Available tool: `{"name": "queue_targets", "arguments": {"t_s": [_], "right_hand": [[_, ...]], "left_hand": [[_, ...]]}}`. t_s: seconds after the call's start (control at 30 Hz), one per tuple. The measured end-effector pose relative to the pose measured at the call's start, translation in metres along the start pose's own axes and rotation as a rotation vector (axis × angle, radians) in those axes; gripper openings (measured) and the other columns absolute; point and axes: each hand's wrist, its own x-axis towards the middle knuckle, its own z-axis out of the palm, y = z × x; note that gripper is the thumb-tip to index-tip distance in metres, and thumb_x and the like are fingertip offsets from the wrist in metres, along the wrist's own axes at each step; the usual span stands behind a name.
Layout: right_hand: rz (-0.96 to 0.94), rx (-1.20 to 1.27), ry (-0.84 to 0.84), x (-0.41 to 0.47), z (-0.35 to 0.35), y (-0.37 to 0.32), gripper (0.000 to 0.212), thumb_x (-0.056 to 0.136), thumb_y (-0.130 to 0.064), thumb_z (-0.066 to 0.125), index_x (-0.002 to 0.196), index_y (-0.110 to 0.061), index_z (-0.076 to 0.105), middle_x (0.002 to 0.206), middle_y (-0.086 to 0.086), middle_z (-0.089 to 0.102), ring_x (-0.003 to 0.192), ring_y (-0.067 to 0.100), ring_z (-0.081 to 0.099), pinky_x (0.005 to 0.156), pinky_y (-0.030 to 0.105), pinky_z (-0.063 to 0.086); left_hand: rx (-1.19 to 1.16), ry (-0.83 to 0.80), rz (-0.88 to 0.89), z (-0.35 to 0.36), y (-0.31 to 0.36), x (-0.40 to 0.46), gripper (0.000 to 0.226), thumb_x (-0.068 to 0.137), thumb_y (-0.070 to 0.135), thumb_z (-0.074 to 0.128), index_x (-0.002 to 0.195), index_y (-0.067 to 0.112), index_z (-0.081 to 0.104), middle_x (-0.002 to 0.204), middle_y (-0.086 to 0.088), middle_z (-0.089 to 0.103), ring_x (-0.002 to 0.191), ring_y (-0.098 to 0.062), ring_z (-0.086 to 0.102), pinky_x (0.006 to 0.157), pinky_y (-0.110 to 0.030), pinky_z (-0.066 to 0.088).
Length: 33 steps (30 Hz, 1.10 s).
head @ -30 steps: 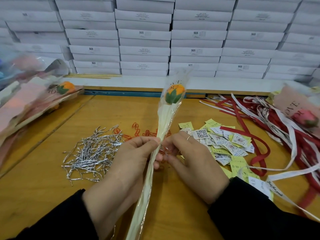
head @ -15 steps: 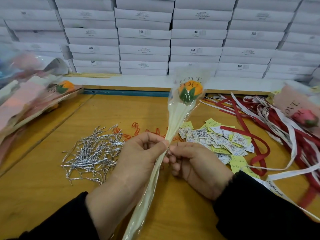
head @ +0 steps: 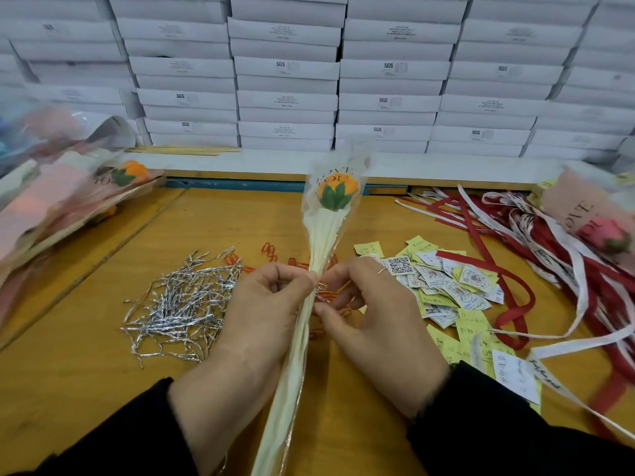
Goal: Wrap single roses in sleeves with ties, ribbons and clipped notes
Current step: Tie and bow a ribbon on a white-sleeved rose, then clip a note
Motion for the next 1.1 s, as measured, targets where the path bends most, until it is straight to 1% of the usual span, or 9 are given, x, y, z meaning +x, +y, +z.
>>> {"name": "queue_targets", "arguments": {"t_s": [0.1,0.2,0.3,0.43,0.57,0.7,0.9,1.0,1.1], "right_hand": [[0.003,0.006,-0.018,0.0009,0.0,0.0011,0.008,0.083,-0.018,0.068,0.087,-0.02,0.061,0.085,-0.014,0.053,0.08,0.002,0.053,0.071,0.02,0.045],[0.011,0.073,-0.037,0.0022,-0.0021,0.0025,0.005,0.086,-0.014,0.063,0.09,-0.017,0.065,0.086,-0.009,0.059,0.08,0.003,0.054,0.072,0.021,0.046],[0.039,0.143,-0.039,0.0024,-0.004,0.0032,0.009,0.088,-0.009,0.06,0.088,-0.016,0.065,0.081,-0.007,0.061,0.077,0.002,0.056,0.071,0.016,0.047],[0.285,0.505,-0.015,0.0067,-0.0039,0.003,0.013,0.087,0.002,0.057,0.085,-0.011,0.06,0.064,0.001,0.064,0.056,0.006,0.06,0.058,0.017,0.051],[0.543,0.896,-0.023,0.0074,-0.0022,0.0034,0.014,0.087,0.005,0.055,0.089,-0.008,0.051,0.054,0.002,0.062,0.046,0.01,0.059,0.046,0.018,0.046],[0.691,1.065,-0.007,0.0068,0.0015,0.0023,0.014,0.088,0.003,0.055,0.09,-0.009,0.048,0.051,0.001,0.06,0.04,0.01,0.053,0.04,0.019,0.041],[0.722,0.984,-0.063,0.0056,0.0023,0.0002,0.011,0.087,-0.004,0.059,0.092,-0.007,0.05,0.049,0.002,0.059,0.036,0.01,0.05,0.037,0.017,0.037],[0.652,0.765,-0.06,0.0058,0.0028,-0.0003,0.014,0.086,-0.005,0.061,0.086,-0.011,0.049,0.05,0.0,0.057,0.036,0.01,0.049,0.037,0.018,0.036],[0.513,0.449,-0.038,0.0051,0.0051,0.0001,0.021,0.082,0.0,0.061,0.078,-0.019,0.051,0.064,-0.001,0.055,0.048,0.008,0.049,0.046,0.019,0.039]], "left_hand": [[-0.002,0.013,-0.017,-0.0007,-0.0013,0.0013,0.011,0.083,0.006,0.063,0.072,0.007,0.064,0.065,-0.012,0.059,0.054,-0.019,0.053,0.051,-0.027,0.046],[-0.027,0.013,-0.036,-0.0005,-0.0014,0.0012,0.011,0.082,0.006,0.063,0.071,0.007,0.065,0.05,-0.003,0.057,0.041,-0.01,0.05,0.04,-0.019,0.043],[-0.038,-0.004,-0.049,0.0004,-0.003,0.0009,0.01,0.083,0.008,0.063,0.073,0.007,0.065,0.049,-0.002,0.056,0.042,-0.01,0.051,0.042,-0.018,0.044],[-0.075,-0.062,-0.05,0.0037,-0.0061,-0.0002,0.009,0.084,0.008,0.061,0.076,0.004,0.063,0.054,-0.007,0.058,0.047,-0.012,0.054,0.049,-0.021,0.047],[-0.109,-0.104,-0.021,0.006,-0.0077,-0.0024,0.007,0.085,0.007,0.06,0.08,0.002,0.063,0.061,-0.012,0.061,0.048,-0.015,0.055,0.053,-0.028,0.051],[-0.137,-0.159,-0.028,0.0058,-0.007,-0.0035,0.009,0.086,0.007,0.058,0.086,-0.001,0.06,0.059,-0.013,0.057,0.044,-0.017,0.052,0.052,-0.031,0.052],[-0.159,-0.175,-0.019,0.0084,-0.0076,-0.0069,0.009,0.088,0.005,0.054,0.084,-0.002,0.056,0.049,-0.011,0.046,0.036,-0.019,0.044,0.041,-0.026,0.045],[-0.159,-0.163,-0.027,0.0074,-0.0072,-0.0059,0.012,0.088,0.007,0.055,0.086,-0.005,0.057,0.055,-0.018,0.05,0.038,-0.022,0.047,0.04,-0.026,0.046],[-0.138,-0.122,-0.002,0.0061,-0.0089,-0.0036,0.01,0.087,0.006,0.057,0.078,0.004,0.06,0.067,-0.018,0.062,0.052,-0.024,0.056,0.047,-0.027,0.052]]}}
